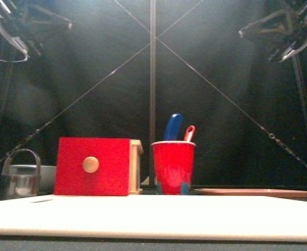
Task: Place sushi on board then cut the sushi with the knife then place the pieces on the plate
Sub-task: Place the sushi on the board
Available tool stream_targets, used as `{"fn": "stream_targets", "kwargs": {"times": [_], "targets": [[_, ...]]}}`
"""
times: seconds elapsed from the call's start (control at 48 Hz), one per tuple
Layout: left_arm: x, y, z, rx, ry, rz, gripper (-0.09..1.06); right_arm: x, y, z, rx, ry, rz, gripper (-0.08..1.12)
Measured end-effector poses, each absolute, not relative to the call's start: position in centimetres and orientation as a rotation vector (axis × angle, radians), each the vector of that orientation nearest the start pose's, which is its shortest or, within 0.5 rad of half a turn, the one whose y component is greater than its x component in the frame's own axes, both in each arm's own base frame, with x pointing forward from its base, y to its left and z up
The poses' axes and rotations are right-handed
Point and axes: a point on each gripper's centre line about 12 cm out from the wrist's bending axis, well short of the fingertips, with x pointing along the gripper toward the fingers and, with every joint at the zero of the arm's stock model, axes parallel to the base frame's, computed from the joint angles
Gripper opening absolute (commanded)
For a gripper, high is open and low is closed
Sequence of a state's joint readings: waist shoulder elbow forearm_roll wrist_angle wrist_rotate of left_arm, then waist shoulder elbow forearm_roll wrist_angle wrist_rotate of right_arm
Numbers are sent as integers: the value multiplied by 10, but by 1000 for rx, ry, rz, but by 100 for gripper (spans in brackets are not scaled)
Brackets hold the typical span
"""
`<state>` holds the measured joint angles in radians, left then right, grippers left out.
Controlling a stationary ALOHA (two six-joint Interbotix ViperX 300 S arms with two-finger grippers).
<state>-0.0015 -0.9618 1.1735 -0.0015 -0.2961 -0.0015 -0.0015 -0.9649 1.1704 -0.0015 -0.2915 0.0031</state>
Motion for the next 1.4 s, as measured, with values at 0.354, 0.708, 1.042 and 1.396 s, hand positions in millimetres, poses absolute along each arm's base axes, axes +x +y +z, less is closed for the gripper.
{"fn": "stream_targets", "kwargs": {"times": [0.354, 0.708, 1.042, 1.396], "targets": [[200, 0, 297, 11, -124, 2, 7, 287, -15, 306, 79, 79, -65, 34], [200, 0, 292, 18, -101, 1, 7, 387, -45, 276, 106, 332, -132, 89], [200, -1, 292, 58, -103, -10, 7, 449, -56, 242, 129, 438, -145, 95], [199, -1, 288, 62, -93, -11, 7, 484, -61, 211, 221, 610, -156, 91]]}}
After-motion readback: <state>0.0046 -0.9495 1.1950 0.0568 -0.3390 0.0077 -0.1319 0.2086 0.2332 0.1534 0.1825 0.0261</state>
